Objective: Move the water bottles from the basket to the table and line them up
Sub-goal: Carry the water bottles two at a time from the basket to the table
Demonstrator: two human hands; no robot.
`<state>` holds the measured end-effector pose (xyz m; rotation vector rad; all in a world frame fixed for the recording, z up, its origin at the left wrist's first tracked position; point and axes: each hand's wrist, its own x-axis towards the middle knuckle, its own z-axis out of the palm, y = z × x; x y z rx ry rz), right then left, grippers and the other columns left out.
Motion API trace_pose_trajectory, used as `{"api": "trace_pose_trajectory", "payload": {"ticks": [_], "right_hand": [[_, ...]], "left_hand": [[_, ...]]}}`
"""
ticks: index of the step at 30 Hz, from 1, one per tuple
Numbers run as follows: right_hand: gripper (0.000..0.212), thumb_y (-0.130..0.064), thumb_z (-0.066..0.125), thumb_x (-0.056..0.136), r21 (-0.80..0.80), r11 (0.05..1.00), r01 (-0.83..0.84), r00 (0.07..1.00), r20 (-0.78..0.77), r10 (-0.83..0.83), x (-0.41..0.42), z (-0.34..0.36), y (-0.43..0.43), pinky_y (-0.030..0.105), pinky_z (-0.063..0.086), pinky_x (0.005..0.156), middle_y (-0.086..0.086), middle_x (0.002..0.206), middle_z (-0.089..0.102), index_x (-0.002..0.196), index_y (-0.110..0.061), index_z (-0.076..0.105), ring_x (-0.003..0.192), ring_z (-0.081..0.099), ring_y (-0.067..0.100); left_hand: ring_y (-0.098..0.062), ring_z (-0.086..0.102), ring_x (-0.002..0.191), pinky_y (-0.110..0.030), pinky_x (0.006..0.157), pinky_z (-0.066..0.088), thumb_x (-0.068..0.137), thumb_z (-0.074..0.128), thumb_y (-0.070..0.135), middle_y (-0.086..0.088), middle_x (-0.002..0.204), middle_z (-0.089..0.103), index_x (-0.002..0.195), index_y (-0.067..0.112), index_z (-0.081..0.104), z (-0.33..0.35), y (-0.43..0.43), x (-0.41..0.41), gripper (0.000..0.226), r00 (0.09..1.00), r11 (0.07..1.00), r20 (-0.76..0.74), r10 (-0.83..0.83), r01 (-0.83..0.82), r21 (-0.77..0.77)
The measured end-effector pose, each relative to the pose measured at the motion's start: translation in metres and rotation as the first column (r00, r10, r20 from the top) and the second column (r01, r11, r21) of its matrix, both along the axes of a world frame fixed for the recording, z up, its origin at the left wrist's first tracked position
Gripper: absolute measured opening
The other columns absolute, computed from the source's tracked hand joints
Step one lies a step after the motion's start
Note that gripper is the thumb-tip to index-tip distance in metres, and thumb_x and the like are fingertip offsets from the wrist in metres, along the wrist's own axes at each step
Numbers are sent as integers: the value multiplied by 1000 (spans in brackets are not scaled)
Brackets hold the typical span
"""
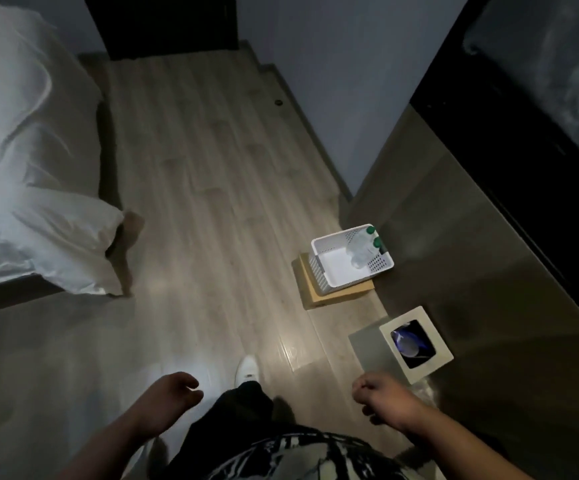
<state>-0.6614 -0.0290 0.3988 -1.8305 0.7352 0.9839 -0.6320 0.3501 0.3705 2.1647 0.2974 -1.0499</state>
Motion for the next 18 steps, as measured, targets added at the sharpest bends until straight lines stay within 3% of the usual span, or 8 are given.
{"api": "trace_pose_trajectory", "payload": {"ticks": [3, 7, 11, 14, 18], "right_hand": [[8, -12, 56, 92, 17, 993, 118, 984, 136, -119, 56, 13, -8, 27, 40, 56, 3, 71, 53, 87, -12, 62, 64, 50, 15], [14, -13, 58, 90, 30, 962, 270, 937, 222, -270, 94, 25, -21, 28, 42, 57, 2, 69, 55, 77, -17, 61, 64, 51, 15], [17, -12, 57, 92, 34, 950, 311, 939, 142, -313, 98, 12, -47, 25, 38, 55, 2, 70, 50, 76, -16, 55, 65, 46, 16], [11, -9, 56, 92, 57, 902, 429, 901, 42, -431, 101, -8, -75, 25, 38, 54, 4, 73, 51, 82, -12, 55, 62, 46, 16], [16, -7, 55, 89, 30, 895, 444, 895, -45, -443, 129, -30, -111, 25, 37, 54, 4, 65, 52, 75, -15, 57, 57, 47, 17]], "left_hand": [[-19, 62, 77, -31, 76, 47, 82, 73, 18, -6, 84, 70, 87, 14, 67, 4, -16, 86, 9, 992, 996, 94, -84, 87, -33], [-18, 53, 66, -33, 65, 43, 86, 67, 18, -4, 72, 60, 85, -3, 67, 21, -50, 177, 21, 983, 990, 135, -125, 133, -47], [-18, 50, 67, -33, 67, 40, 79, 61, 34, -4, 72, 56, 74, 0, 60, 24, -92, 229, 34, 980, 983, 112, -164, 171, -61], [-14, 57, 74, -30, 72, 42, 89, 63, 22, -4, 85, 65, 92, 7, 68, 13, -123, 249, 15, 965, 966, 64, -255, 257, -24], [-11, 60, 90, -22, 79, 41, 89, 65, 19, -4, 108, 67, 108, 13, 69, 6, -163, 270, 20, 915, 914, -4, -404, 403, 49]]}}
